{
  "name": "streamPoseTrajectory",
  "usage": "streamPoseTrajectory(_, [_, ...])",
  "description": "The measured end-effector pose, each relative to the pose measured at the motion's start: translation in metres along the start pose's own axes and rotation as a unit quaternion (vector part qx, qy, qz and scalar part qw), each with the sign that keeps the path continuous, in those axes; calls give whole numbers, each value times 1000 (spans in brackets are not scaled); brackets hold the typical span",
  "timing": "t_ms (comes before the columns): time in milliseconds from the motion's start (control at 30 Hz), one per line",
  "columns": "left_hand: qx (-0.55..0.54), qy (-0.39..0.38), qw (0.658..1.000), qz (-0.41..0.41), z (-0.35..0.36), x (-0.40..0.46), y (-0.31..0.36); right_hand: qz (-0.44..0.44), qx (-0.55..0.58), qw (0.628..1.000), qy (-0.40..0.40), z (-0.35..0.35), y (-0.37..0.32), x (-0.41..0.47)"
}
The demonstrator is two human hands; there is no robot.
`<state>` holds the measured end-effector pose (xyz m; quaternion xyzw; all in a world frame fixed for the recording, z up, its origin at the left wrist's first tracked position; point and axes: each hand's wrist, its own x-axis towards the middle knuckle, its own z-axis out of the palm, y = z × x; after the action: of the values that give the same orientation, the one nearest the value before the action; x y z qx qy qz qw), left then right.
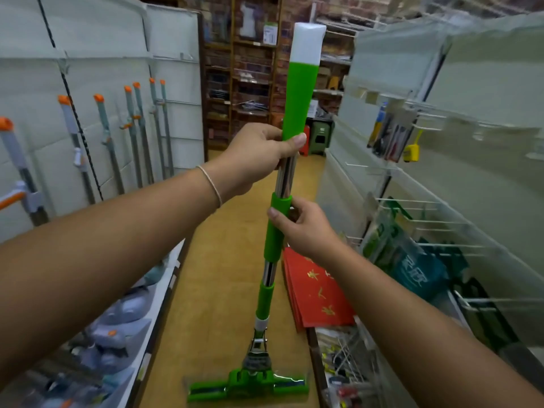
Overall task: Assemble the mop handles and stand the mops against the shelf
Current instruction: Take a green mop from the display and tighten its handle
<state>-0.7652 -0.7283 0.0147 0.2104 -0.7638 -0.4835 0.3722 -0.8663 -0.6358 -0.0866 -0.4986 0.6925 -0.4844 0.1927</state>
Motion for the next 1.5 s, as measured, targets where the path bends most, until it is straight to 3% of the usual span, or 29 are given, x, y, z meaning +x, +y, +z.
streamPoseTrajectory(433, [-18,37,999,-12,8,184,-60,-15,69,996,-60,-37,57,202])
streamPoseTrajectory(833, [-38,23,999,-17,-8,333,-126,-16,48,998,-21,-33,101,363])
streamPoseTrajectory(1267, [-78,-75,994,2,-42,519,-196,-11,18,998,65,-21,118,527])
streamPoseTrajectory(1433, [-48,-147,988,-3,-46,576,-217,15,-3,996,88,-25,133,577])
streamPoseTrajectory(1500, [-54,-136,989,-10,-51,601,-232,29,1,994,101,-28,143,598])
